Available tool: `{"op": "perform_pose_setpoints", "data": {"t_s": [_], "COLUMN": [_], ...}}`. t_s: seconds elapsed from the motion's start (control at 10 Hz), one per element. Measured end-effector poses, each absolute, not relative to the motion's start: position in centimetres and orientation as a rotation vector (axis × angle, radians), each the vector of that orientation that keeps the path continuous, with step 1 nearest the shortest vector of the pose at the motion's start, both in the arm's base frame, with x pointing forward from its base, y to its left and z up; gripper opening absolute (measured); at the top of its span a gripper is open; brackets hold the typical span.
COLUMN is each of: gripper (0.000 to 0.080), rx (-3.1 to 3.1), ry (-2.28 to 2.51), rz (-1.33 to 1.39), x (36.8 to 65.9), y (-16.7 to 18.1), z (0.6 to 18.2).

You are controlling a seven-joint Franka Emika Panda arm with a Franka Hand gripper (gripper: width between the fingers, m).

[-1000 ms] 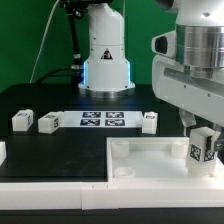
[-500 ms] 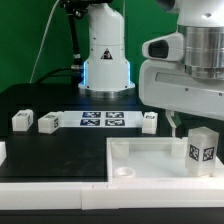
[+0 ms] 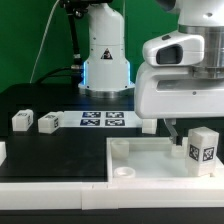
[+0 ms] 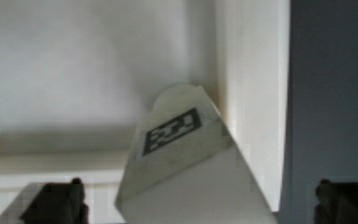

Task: Assemble one leg

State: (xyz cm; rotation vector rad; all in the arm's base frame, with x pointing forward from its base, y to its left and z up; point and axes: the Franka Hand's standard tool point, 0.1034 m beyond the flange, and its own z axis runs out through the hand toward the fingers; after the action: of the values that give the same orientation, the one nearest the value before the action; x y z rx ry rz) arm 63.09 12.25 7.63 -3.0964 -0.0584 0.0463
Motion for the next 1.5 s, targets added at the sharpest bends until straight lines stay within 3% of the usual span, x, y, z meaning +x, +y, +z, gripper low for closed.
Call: {"op": "perform_pose_setpoints", "data": {"t_s": [0.2,0.5,0.6,0.7,0.8,1.5], "gripper": [0.0649,0.0604,0.0423,0.0423,0.0291,0.0292], "rx": [-3.075,-3.069,-3.070,-3.076,-3.078,-2.830], "ry": [-0.366,-0.411,-0.408,-0.355,-0.331,1.226], "rz": [0.045,0.044,0.044,0.045,0.046,0.099], "x": [62.87,62.90,62.90,62.90,62.89,62.77], "y": [12.02,11.84,11.83,11.84,11.83,11.79], "z": [7.38,7.37,7.36,7.36,7.34,7.08]}}
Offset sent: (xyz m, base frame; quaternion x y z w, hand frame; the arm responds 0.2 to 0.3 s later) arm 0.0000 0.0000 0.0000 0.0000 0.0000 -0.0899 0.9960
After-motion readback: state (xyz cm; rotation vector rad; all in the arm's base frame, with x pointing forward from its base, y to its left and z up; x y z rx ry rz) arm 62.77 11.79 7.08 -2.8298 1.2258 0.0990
